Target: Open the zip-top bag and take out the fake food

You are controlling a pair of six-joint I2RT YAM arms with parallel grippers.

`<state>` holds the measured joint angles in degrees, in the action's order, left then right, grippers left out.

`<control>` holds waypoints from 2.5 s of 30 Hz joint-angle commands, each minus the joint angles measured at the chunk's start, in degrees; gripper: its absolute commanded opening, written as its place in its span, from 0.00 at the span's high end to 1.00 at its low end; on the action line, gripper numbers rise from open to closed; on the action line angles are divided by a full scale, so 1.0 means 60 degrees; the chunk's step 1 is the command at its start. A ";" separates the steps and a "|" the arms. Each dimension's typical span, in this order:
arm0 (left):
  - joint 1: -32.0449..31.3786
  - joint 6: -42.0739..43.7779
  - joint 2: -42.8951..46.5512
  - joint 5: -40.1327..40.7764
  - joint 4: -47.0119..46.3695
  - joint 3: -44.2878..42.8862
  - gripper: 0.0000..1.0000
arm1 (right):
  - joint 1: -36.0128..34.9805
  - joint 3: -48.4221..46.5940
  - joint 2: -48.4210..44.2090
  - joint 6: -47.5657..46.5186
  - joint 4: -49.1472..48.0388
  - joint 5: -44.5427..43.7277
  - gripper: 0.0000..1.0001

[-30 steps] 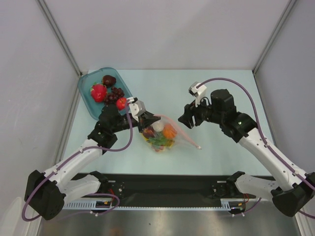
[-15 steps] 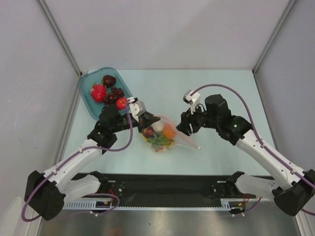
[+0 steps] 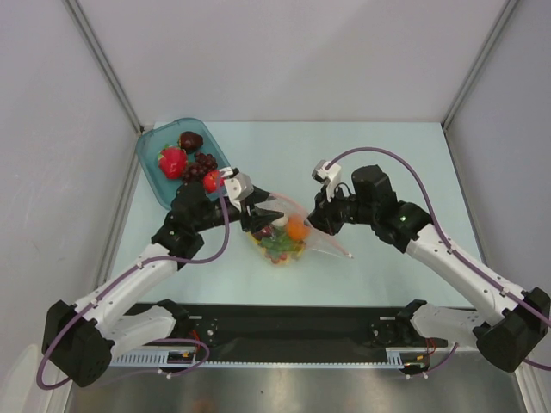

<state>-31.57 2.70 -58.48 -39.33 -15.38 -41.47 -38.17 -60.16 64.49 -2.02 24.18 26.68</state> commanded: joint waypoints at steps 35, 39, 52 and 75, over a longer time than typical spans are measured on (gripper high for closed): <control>-0.1388 -0.6353 0.1382 0.3113 0.1127 0.0408 0.32 | -0.1709 -0.0535 0.0678 0.0835 -0.1848 -0.1253 1.00; -0.1388 -0.6455 0.1134 0.2908 0.0908 0.0540 0.44 | -0.1709 -0.0593 0.0663 0.0821 -0.1805 -0.1340 1.00; -0.1374 -0.5739 -0.0286 0.2791 0.0277 -0.0615 1.00 | -0.0657 -0.0798 0.0342 0.0732 -0.1175 -0.2029 1.00; -0.0363 -0.4612 -0.1315 0.2842 0.1373 -0.1338 1.00 | 0.1341 -0.1005 -0.0789 0.0951 -0.0556 -0.1369 1.00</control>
<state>-34.52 -30.52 -71.33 -29.85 -11.70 -52.36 -27.40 -68.82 58.26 1.89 25.69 16.01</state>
